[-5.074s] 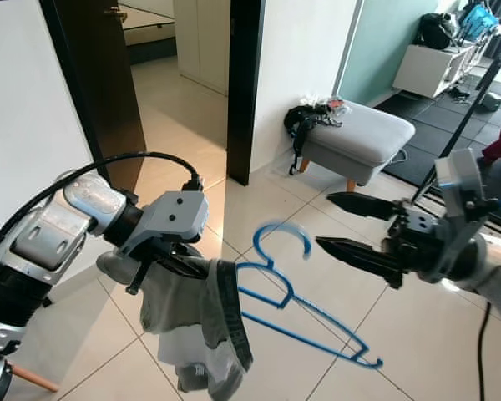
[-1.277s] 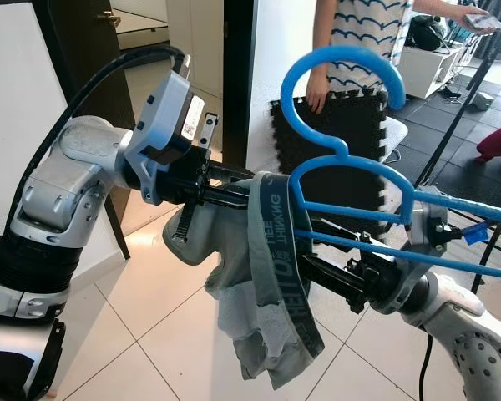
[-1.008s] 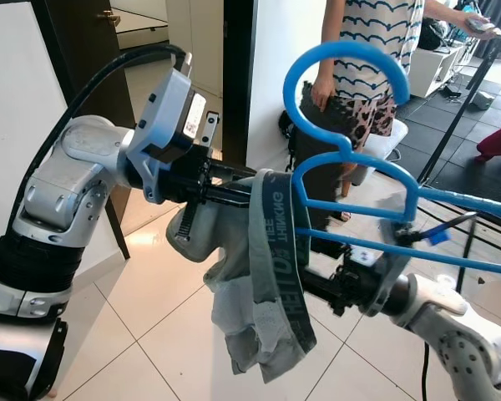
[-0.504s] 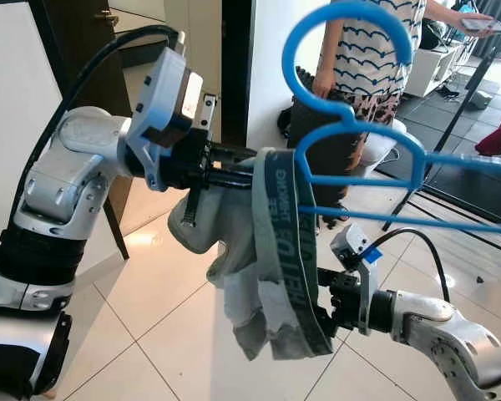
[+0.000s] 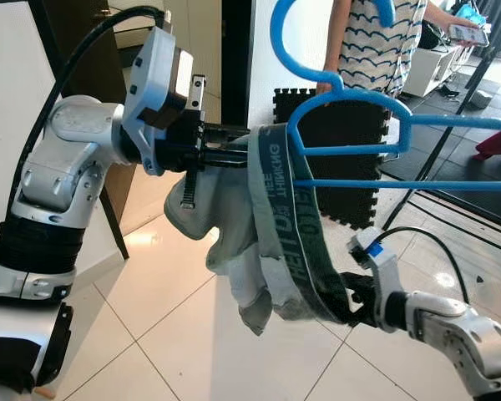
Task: Hang hanger
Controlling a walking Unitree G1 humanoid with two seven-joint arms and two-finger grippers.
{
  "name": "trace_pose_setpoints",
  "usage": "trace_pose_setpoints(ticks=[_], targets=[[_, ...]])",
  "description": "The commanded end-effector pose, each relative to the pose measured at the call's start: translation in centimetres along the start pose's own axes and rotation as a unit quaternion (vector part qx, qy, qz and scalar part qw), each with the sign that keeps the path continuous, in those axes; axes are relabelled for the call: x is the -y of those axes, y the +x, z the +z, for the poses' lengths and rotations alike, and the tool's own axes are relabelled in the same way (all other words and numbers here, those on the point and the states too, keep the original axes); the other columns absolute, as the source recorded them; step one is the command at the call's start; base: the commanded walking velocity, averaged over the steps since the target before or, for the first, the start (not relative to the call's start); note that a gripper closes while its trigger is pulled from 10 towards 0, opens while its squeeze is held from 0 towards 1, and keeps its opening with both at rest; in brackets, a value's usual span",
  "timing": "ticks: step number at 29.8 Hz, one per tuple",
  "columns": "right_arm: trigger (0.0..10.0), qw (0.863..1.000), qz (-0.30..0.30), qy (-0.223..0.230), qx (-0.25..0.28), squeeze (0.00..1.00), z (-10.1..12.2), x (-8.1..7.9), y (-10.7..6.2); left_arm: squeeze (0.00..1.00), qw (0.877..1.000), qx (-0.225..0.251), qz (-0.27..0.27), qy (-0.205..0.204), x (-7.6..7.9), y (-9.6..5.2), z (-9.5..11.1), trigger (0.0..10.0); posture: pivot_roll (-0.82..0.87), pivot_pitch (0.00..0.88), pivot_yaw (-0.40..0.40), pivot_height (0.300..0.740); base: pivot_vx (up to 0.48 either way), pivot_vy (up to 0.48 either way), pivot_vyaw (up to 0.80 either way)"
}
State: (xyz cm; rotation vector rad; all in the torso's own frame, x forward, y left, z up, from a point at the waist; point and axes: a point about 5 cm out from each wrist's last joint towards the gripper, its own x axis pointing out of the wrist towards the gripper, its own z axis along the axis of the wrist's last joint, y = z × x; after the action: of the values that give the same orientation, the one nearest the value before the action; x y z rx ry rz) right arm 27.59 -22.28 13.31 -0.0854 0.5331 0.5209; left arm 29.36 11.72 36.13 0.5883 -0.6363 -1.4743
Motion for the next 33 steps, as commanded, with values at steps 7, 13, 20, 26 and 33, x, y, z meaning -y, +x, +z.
trace_pose_setpoints(ticks=[7,13,20,26,33], targets=[[0.0,0.996,-0.088,0.018,0.006,0.00,0.2,2.9,-1.1,0.00,1.000,-0.023,-0.001,0.005,0.3,0.1,-1.2,10.0,-0.03,0.024,-0.031,0.740,0.000,0.000,0.00],[0.0,0.993,-0.108,0.037,0.025,0.00,0.7,3.7,-1.6,0.00,0.999,-0.051,0.003,0.008,0.5,-0.1,-2.2,10.0,-0.03,0.031,-0.031,0.740,0.000,0.000,0.00],[0.0,0.972,-0.094,0.138,0.165,0.00,4.0,4.8,-3.2,0.00,0.991,-0.129,0.034,-0.001,1.4,-0.8,-5.7,10.0,-0.04,0.034,-0.026,0.740,0.000,0.000,0.00],[0.0,0.956,-0.085,0.171,0.221,0.00,4.7,5.0,-3.7,0.00,0.985,-0.153,0.080,-0.007,1.1,-1.8,-7.0,10.0,-0.03,0.040,-0.022,0.740,0.000,0.000,0.00],[0.0,0.947,-0.079,0.188,0.248,0.00,4.8,5.0,-3.8,0.00,0.980,-0.164,0.113,-0.007,0.8,-2.5,-7.4,10.0,-0.03,0.040,-0.022,0.740,0.000,0.000,0.00]])
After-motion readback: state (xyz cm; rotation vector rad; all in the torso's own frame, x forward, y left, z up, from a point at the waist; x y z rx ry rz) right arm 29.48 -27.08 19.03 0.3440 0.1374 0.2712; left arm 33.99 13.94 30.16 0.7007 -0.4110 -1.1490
